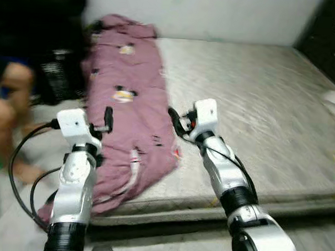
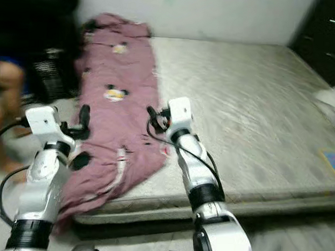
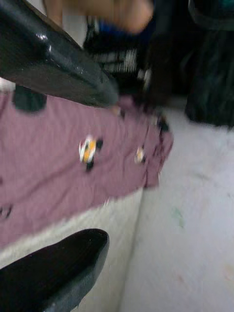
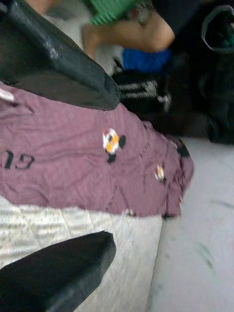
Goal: Clean up the room
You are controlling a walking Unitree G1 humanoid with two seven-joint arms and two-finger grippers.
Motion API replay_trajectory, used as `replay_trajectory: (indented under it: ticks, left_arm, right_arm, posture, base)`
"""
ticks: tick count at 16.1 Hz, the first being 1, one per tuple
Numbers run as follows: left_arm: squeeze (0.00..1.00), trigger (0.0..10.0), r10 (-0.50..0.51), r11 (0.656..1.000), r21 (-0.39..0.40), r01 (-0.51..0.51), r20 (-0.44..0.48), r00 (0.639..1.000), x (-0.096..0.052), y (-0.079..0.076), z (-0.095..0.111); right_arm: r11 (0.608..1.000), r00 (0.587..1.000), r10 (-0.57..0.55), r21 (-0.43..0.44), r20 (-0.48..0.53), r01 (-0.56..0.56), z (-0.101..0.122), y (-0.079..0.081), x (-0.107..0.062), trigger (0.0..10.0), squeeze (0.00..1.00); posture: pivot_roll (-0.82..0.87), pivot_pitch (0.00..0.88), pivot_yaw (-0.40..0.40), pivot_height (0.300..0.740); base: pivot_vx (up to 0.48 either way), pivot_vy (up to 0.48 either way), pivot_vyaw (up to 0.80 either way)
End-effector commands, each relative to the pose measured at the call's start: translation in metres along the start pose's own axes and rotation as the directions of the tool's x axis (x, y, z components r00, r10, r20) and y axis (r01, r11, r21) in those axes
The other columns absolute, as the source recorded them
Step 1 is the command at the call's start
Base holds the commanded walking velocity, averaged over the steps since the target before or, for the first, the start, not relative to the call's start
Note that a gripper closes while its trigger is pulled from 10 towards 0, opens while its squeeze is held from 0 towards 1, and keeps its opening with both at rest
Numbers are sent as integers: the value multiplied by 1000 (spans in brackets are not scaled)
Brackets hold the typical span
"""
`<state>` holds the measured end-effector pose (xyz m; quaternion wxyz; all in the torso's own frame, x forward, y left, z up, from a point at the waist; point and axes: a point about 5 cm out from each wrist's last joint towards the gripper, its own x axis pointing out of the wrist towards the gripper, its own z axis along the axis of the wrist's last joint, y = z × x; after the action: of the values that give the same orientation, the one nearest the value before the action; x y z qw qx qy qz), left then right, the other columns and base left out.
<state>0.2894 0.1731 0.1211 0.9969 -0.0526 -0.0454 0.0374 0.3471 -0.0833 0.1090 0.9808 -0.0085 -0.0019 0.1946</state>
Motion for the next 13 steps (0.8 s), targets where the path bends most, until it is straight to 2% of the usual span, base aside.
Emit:
replay_trajectory:
  ticks: [1, 4, 6, 9, 13]
  left_arm:
    - [0, 10000, -20, 1000, 12, 21, -14, 1000, -4, -5, -1]
    - [0, 10000, -7, 999, 51, 10, -67, 998, -24, 9, -13]
    - [0, 10000, 24, 997, 71, -18, -80, 996, -30, 20, -16]
    - [0, 10000, 16, 998, 64, -10, -96, 995, -35, 16, -16]
    - [0, 10000, 4, 999, 50, 1, -104, 995, -37, 11, -15]
  right_arm:
    - [1000, 1000, 6, -18, 30, -5, 5, 2, 0, 10000, 0]
    - [998, 999, -37, 52, 20, 36, -3, 1, -10, 10000, 0]
    - [995, 997, -65, 76, 30, 63, -7, 2, -20, 10000, 0]
    - [993, 997, -73, 97, 22, 71, -10, 2, -26, 10000, 0]
    - [992, 998, -68, 110, 14, 66, -8, 4, -31, 10000, 0]
  posture:
    - [60, 0, -68, 740]
    - [66, 20, -57, 740]
    - [65, 46, -51, 740]
    - [61, 78, -45, 735]
    - [58, 100, -47, 680]
  base:
    - [0, 0, 788]
    - [0, 0, 0]
    - [0, 0, 0]
    - [0, 0, 0]
    - [0, 0, 0]
